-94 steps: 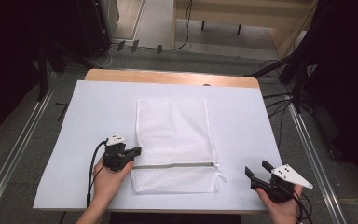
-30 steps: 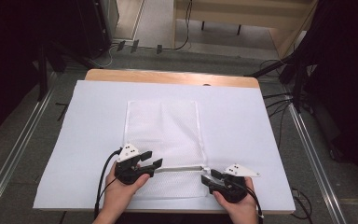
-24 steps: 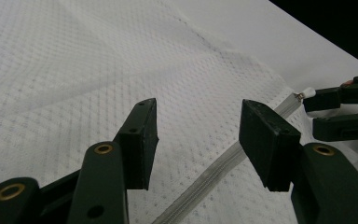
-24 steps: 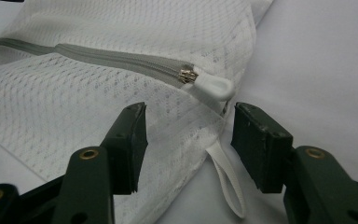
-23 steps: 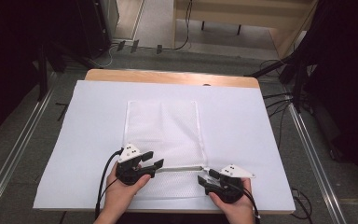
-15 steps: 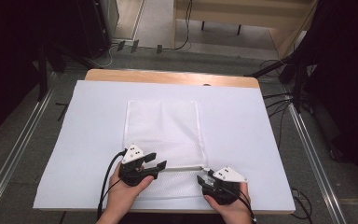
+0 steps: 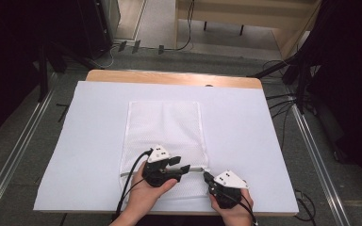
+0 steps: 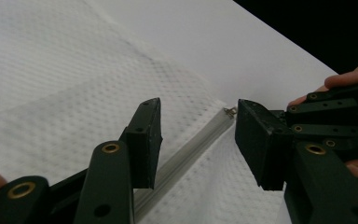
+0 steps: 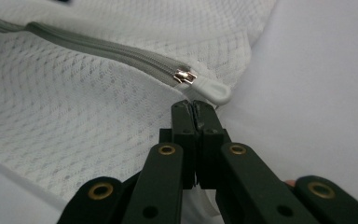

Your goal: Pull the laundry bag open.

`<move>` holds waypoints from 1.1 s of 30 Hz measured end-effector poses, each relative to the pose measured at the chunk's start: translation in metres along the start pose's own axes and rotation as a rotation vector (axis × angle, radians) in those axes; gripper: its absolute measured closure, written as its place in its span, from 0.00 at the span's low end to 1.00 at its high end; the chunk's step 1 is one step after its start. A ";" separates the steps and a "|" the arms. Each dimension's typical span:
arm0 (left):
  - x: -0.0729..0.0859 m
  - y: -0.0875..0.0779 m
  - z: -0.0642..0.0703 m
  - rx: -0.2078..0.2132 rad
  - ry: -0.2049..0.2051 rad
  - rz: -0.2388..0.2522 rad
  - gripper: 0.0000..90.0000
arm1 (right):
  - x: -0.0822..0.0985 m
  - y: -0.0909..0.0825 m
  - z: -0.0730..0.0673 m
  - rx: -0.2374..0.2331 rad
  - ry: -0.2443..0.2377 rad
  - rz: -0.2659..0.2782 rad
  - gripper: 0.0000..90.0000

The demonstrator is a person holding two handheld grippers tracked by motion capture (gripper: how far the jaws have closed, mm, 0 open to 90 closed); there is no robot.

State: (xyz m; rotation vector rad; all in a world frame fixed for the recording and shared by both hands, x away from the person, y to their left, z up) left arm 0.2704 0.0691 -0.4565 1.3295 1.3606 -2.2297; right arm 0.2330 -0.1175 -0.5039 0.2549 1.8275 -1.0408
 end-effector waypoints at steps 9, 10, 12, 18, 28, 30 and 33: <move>0.003 0.020 0.003 0.050 -0.035 -0.078 0.92 | -0.013 -0.019 -0.006 -0.002 -0.019 0.121 1.00; 0.003 0.021 0.003 0.049 -0.035 -0.085 0.92 | -0.014 -0.020 -0.007 -0.006 -0.022 0.129 1.00; 0.003 0.022 0.003 0.050 -0.036 -0.092 0.93 | -0.015 -0.020 -0.009 -0.007 -0.025 0.138 1.00; -0.001 0.021 0.002 0.093 -0.100 -0.077 0.81 | -0.016 -0.018 -0.014 -0.022 -0.047 0.138 1.00; -0.022 0.029 0.008 0.063 -0.188 -0.073 0.44 | -0.014 -0.015 -0.017 -0.023 -0.067 0.125 1.00; -0.024 0.036 0.012 0.028 -0.176 -0.102 0.45 | -0.014 -0.016 -0.017 -0.024 -0.068 0.124 1.00; -0.021 0.041 0.015 0.012 -0.158 -0.143 0.58 | -0.014 -0.017 -0.018 -0.025 -0.076 0.126 1.00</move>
Point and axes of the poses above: each handheld gripper's, and its own axes: y roughly forward along the jaws, x roughly out of its underside, z roughly to its right, the point moved 3 cm from there along y, roughly forward along the jaws, and after that the axes turned 11 degrees about -x, right-handed, at the moved point
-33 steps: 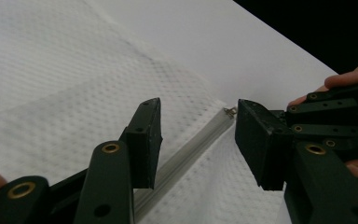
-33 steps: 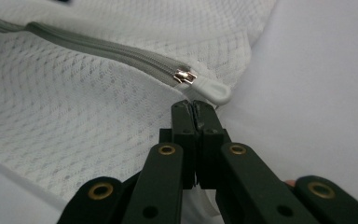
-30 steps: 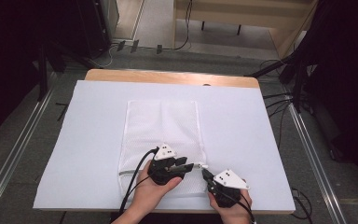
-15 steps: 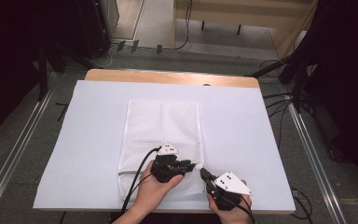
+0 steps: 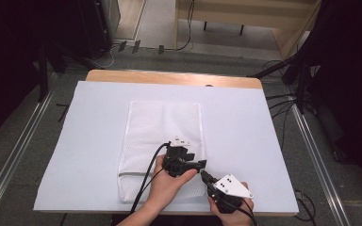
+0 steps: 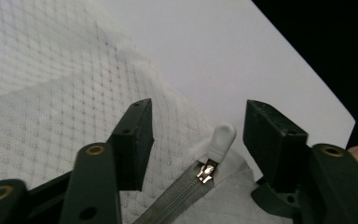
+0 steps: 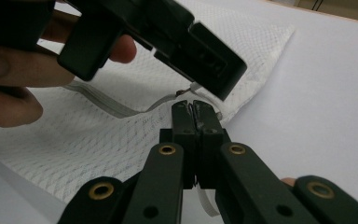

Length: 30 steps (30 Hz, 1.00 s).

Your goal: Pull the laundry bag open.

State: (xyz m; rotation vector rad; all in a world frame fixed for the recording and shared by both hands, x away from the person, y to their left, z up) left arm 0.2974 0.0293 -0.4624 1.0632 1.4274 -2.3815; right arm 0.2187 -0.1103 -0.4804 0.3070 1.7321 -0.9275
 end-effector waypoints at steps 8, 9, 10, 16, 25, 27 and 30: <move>0.003 -0.012 -0.009 0.077 -0.011 0.007 0.92 | 0.001 0.000 0.001 0.002 0.003 -0.018 1.00; 0.004 -0.014 -0.010 0.082 -0.014 0.009 0.92 | 0.001 0.000 0.001 0.004 0.006 -0.020 1.00; 0.005 -0.015 -0.011 0.091 -0.007 0.008 0.94 | 0.001 0.000 0.001 0.003 0.008 -0.021 1.00; 0.014 -0.020 -0.019 0.097 0.012 0.017 0.97 | 0.001 0.002 -0.002 0.020 0.008 -0.047 1.00; 0.022 -0.023 -0.029 0.060 0.029 0.023 0.97 | -0.001 -0.001 -0.004 0.039 0.001 -0.060 1.00; 0.024 -0.025 -0.033 0.043 0.035 0.024 0.97 | -0.002 -0.001 -0.004 0.040 0.003 -0.061 1.00; 0.030 -0.032 -0.046 0.025 0.025 0.029 0.97 | -0.002 -0.004 -0.001 0.046 0.011 -0.058 1.00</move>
Point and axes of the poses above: each handheld gripper's, and its own axes: y roughly forward along the jaws, x roughly out of its underside, z roughly to its right, the point moved 3 cm from there along y, roughly forward along the jaws, and after that the axes turned 11 degrees about -x, right-handed, at the moved point
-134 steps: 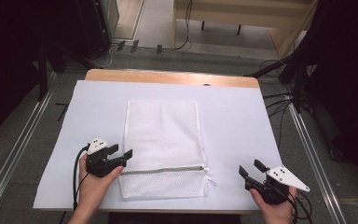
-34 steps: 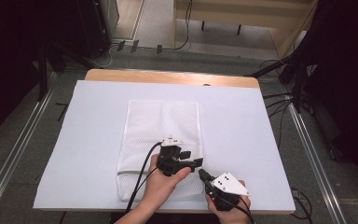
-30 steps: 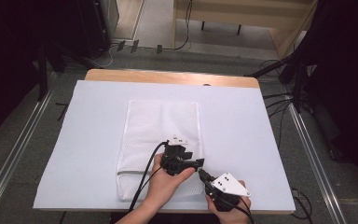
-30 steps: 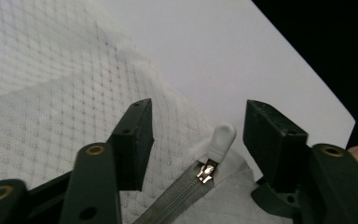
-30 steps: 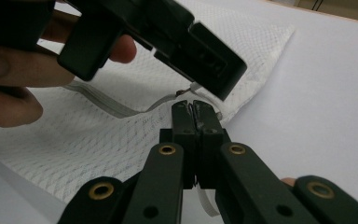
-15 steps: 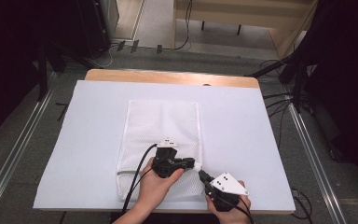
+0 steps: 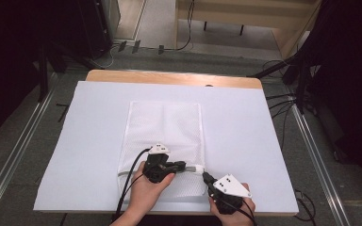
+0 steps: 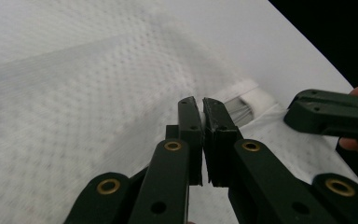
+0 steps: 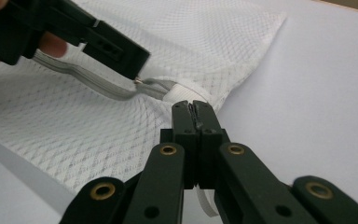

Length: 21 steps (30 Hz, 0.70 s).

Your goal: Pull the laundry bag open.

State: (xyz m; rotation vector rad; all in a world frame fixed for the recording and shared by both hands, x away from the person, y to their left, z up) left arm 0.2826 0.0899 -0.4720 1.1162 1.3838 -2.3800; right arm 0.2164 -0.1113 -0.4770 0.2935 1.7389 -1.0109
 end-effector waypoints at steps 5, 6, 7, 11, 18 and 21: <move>0.005 -0.012 -0.016 -0.039 -0.008 0.009 0.97 | 0.000 -0.002 0.004 0.007 0.010 0.000 1.00; 0.006 -0.015 -0.021 -0.045 -0.016 0.009 0.97 | 0.000 -0.002 0.005 0.009 0.014 0.003 1.00; 0.007 -0.018 -0.026 -0.048 -0.028 0.016 0.97 | 0.000 -0.003 0.005 0.010 0.014 0.003 1.00; 0.011 -0.031 -0.044 -0.066 -0.057 0.029 0.97 | 0.000 -0.002 0.004 0.015 0.009 -0.004 1.00; 0.022 -0.054 -0.077 -0.121 -0.105 0.047 0.97 | 0.000 -0.004 0.008 0.034 0.010 -0.004 1.00; 0.026 -0.060 -0.085 -0.131 -0.117 0.048 0.97 | 0.000 -0.004 0.009 0.035 0.016 -0.005 1.00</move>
Point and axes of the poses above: each handheld gripper's, and its own axes: y roughly forward along the jaws, x roughly out of its underside, z roughly to its right, the point moved 3 cm from there along y, roughly forward along the jaws, and after that the axes turned 11 degrees about -x, right-handed, at the moved point
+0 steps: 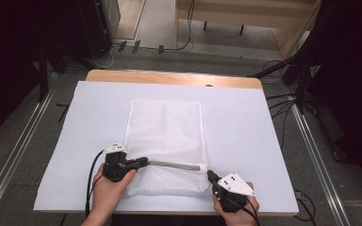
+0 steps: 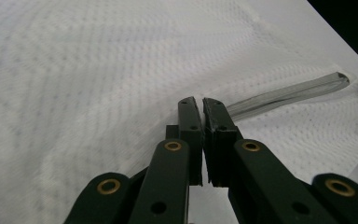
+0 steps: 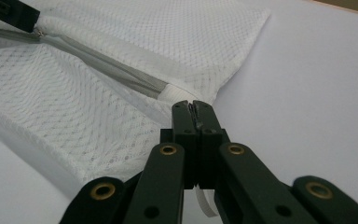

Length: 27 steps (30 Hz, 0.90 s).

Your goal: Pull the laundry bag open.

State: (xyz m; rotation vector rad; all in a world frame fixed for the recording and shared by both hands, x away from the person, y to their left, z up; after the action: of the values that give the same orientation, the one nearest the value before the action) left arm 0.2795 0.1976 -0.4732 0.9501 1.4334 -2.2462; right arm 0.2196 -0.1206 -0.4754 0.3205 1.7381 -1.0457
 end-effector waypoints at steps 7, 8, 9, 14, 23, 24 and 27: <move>0.002 -0.010 -0.018 -0.027 -0.021 0.014 0.97 | -0.001 -0.001 0.000 0.004 -0.010 0.002 1.00; 0.003 -0.011 -0.020 -0.036 -0.022 0.017 0.97 | -0.001 -0.001 0.001 0.004 -0.007 0.000 1.00; 0.003 -0.014 -0.024 -0.041 -0.029 0.018 0.97 | -0.001 -0.001 0.002 0.006 -0.006 -0.002 1.00; 0.004 -0.021 -0.034 -0.051 -0.046 0.031 0.98 | -0.001 -0.002 0.004 0.010 -0.004 -0.006 1.00; 0.016 -0.035 -0.056 -0.055 -0.100 0.041 0.97 | -0.001 -0.006 0.015 0.009 0.044 0.004 1.00; 0.017 -0.035 -0.055 -0.073 -0.084 0.042 0.97 | -0.001 -0.005 0.013 0.015 0.035 -0.001 1.00; 0.015 -0.037 -0.054 -0.070 -0.087 0.061 0.97 | -0.001 -0.005 0.010 0.021 0.024 -0.002 1.00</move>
State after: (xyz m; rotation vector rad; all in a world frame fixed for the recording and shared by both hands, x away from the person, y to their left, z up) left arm 0.2671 0.2639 -0.4726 0.8520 1.4172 -2.1513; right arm 0.2236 -0.1309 -0.4731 0.3460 1.7497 -1.0665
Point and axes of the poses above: each handheld gripper's, and its own axes: y roughly forward along the jaws, x roughly out of its underside, z roughly to its right, the point moved 3 cm from there along y, roughly forward along the jaws, and after that the axes turned 11 degrees about -x, right-handed, at the moved point
